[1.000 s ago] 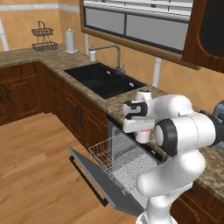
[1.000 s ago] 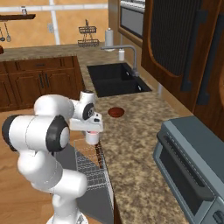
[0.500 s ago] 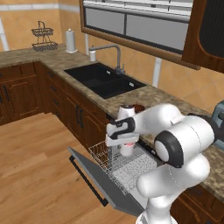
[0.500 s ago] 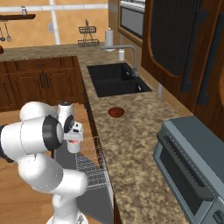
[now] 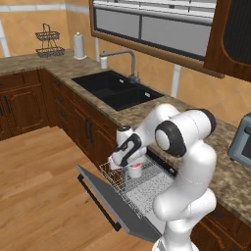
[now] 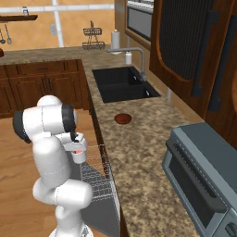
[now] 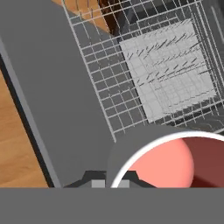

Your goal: Pick up the cup and bowl from the counter, place them in the dishwasher, and close the dishwasher door.

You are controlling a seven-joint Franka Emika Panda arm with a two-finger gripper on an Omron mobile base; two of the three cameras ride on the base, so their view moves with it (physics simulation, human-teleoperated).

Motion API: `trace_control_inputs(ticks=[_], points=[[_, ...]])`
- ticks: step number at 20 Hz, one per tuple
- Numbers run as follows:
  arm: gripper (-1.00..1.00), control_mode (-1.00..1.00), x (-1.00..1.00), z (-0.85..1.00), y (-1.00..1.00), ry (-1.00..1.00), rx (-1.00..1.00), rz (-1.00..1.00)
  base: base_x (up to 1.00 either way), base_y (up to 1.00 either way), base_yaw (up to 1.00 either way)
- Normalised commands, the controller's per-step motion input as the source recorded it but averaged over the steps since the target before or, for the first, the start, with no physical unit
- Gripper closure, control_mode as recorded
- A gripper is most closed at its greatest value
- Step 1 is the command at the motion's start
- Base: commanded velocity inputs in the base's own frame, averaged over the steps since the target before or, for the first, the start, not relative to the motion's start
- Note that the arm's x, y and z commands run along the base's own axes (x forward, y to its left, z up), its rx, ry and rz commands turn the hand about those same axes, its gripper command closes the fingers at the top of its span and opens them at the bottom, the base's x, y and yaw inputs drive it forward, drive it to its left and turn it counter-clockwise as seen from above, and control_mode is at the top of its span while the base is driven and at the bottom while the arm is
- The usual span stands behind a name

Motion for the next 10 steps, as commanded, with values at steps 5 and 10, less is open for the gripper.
trace_control_inputs(ticks=[5, 10], points=[[1.00, -1.00, 0.41, -0.38, 0.06, -0.01, 0.00, -0.03, 0.00, 0.00, 0.00], [1.00, -1.00, 0.41, -0.38, 0.14, 0.00, -0.01, -0.13, 0.00, 0.00, 0.00]])
